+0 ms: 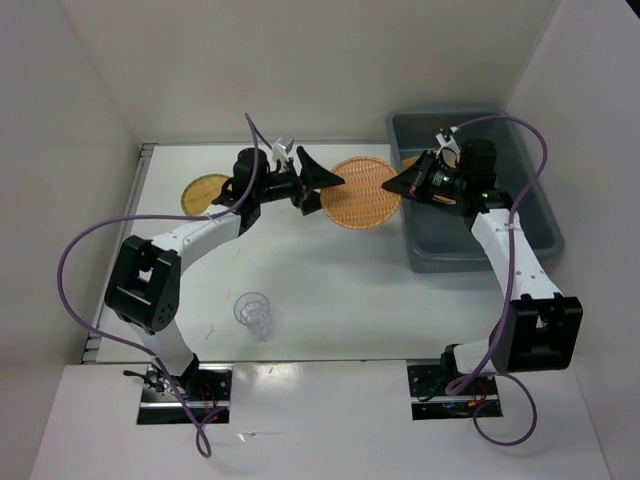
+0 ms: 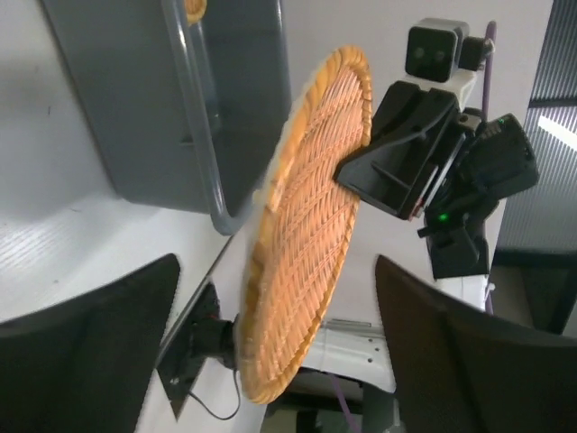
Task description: Place the mixed dishes into the plastic bin
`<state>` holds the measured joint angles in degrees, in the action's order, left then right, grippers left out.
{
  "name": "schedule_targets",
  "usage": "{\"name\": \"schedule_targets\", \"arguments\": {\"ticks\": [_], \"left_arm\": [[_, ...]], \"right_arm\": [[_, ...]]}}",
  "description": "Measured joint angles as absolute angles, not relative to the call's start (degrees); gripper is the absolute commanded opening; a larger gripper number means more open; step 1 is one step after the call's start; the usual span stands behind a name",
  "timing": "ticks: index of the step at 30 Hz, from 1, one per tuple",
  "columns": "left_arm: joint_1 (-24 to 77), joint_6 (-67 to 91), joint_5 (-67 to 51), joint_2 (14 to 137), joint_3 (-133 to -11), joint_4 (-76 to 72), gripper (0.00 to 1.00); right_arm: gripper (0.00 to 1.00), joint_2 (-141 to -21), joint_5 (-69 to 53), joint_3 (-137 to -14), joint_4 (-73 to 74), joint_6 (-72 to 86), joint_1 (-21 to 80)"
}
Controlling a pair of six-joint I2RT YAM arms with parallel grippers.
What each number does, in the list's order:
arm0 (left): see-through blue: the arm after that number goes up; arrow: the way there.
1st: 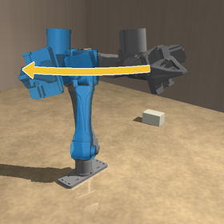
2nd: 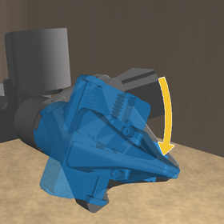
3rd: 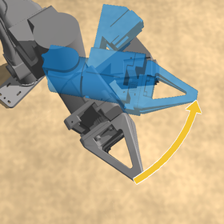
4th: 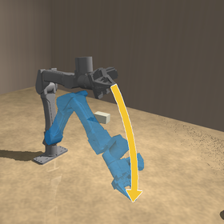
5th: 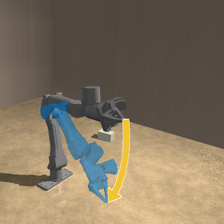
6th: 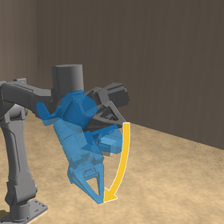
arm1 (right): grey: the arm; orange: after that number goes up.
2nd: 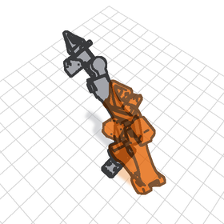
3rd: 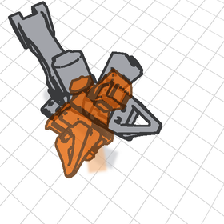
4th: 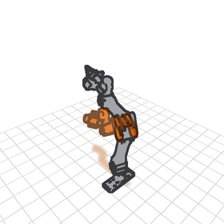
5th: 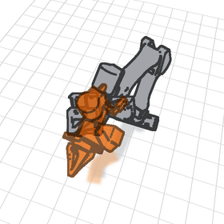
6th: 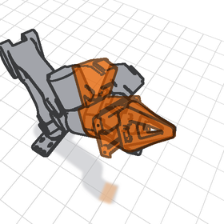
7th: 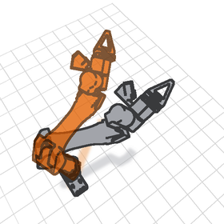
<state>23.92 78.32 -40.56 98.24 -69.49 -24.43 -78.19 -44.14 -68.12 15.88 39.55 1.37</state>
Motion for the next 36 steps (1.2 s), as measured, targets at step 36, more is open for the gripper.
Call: {"name": "schedule_targets", "arguments": {"ticks": [36], "left_arm": [[0.43, 65.89, -28.93, 87.39, -54.39, -5.89, 1.00]], "right_arm": [[0.01, -107.28, 0.51, -91.64, 23.40, 35.20, -16.08]]}}
